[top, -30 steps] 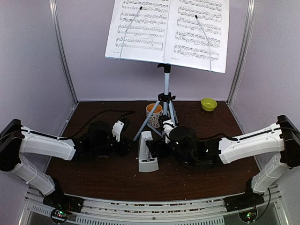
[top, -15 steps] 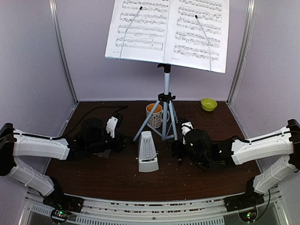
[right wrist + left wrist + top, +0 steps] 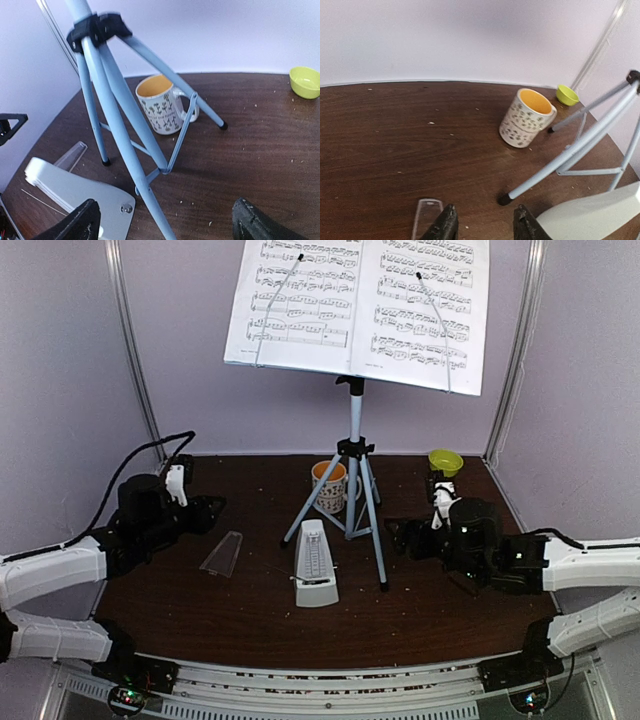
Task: Set up the instrument practice props
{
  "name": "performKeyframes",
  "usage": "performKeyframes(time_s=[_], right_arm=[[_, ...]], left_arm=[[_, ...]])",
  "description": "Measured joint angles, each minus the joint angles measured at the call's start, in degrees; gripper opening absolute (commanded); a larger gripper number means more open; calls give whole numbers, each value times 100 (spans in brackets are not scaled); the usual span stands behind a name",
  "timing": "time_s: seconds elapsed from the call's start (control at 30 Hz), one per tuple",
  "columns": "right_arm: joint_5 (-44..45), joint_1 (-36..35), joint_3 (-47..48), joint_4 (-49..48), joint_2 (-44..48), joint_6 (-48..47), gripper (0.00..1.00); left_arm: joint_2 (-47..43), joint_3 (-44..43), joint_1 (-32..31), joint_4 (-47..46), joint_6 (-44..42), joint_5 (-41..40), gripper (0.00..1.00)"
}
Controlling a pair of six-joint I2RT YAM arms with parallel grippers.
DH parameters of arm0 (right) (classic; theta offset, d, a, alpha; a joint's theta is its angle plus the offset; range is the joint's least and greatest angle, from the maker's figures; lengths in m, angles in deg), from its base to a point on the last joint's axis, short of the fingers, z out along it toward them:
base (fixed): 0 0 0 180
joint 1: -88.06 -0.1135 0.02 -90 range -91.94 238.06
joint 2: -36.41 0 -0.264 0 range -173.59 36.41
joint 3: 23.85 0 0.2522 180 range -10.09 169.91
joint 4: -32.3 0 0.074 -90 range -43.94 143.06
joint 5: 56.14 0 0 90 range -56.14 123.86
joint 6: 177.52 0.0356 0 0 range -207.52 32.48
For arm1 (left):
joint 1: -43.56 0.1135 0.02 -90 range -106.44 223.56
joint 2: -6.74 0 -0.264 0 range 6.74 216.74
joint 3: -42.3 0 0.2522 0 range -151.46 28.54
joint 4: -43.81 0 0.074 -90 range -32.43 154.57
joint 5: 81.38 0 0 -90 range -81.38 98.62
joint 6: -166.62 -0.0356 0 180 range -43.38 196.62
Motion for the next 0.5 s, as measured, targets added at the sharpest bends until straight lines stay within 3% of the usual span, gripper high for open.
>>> performKeyframes(time_s=[0.23, 0.5], right_arm=[[-481, 625, -63, 22, 1032, -175, 100], [-990, 1443, -46, 369, 1707, -568, 100]], left_arm=[[-796, -114, 619, 780, -7, -160, 44], [-828, -1276, 656, 1735, -610, -160, 45]])
